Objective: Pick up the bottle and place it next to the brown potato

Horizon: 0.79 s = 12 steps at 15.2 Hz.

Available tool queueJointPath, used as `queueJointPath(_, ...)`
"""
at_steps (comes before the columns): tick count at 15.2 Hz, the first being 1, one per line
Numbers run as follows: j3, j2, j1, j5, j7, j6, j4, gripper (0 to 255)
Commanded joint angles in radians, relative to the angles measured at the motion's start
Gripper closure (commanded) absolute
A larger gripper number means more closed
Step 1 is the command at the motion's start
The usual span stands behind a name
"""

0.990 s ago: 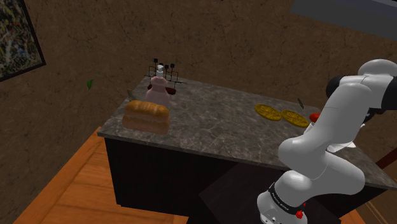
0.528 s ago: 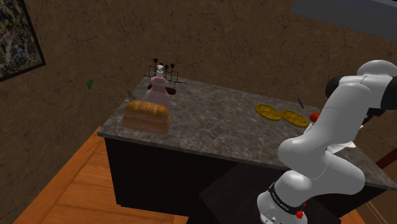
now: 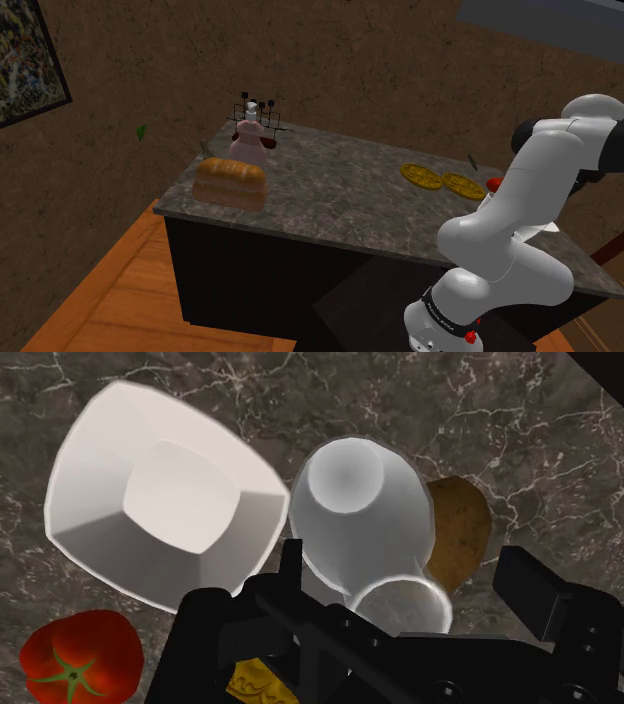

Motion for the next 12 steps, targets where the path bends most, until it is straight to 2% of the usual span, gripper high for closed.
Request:
queueJointPath(1,-0.002,-0.003,-0.006,-0.004,0.004,-0.032,0.031,0)
queueJointPath(4,-0.005,-0.003,-0.03,-0.008,0.016,-0.125,0.13,0)
queueJointPath(12,-0.005,-0.003,-0.03,-0.008,0.016,-0.125,0.13,0)
